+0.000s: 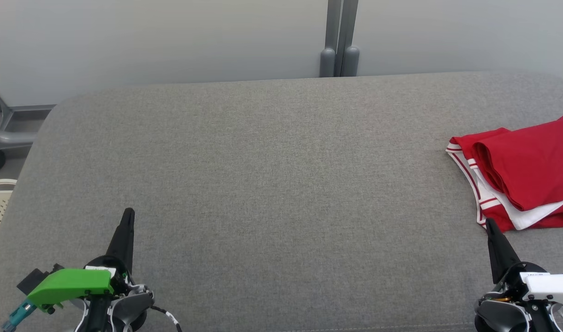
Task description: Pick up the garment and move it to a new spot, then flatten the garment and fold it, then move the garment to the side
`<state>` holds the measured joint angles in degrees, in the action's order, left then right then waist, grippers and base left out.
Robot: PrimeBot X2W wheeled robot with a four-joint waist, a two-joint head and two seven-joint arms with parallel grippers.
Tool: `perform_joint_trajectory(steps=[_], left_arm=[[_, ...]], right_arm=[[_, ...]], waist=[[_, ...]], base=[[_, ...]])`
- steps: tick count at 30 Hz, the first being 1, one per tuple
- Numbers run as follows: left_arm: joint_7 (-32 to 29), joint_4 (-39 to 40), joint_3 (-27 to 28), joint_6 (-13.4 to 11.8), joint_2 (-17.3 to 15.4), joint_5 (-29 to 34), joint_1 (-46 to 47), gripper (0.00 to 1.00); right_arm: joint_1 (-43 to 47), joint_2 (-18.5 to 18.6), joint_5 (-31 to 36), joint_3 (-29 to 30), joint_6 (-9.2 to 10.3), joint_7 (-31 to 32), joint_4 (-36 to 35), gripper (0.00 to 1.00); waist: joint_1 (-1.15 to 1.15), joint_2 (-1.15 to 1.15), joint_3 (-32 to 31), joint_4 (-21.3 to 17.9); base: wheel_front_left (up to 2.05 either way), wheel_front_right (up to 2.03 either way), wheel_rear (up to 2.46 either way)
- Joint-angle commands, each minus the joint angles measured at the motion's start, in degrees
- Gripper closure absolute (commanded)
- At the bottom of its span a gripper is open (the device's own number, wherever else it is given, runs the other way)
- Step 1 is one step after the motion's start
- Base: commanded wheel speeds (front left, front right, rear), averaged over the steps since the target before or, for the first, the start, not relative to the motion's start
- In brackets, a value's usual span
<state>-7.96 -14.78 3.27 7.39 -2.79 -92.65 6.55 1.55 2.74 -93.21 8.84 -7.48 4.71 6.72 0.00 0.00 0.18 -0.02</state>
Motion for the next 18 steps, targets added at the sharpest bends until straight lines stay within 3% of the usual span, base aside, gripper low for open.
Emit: perform_joint_trajectory(steps=[1, 18], left_arm=[[0.02, 0.23, 0.14, 0.35, -0.02, -0.15, 0.75, 1.00], [0.02, 0.24, 0.13, 0.35, -0.02, -0.16, 0.75, 1.00]], right_arm=[[-0.38, 0.26, -0.18, 0.14, -0.02, 0.13, -0.30, 1.00], [-0.38, 0.25, -0.19, 0.13, -0.02, 0.13, -0.29, 1.00]], waist=[[0.00, 0.00, 0.00, 0.00], [0.00, 0.00, 0.00, 0.00]], base=[[0.00, 0.00, 0.00], [0.00, 0.00, 0.00]])
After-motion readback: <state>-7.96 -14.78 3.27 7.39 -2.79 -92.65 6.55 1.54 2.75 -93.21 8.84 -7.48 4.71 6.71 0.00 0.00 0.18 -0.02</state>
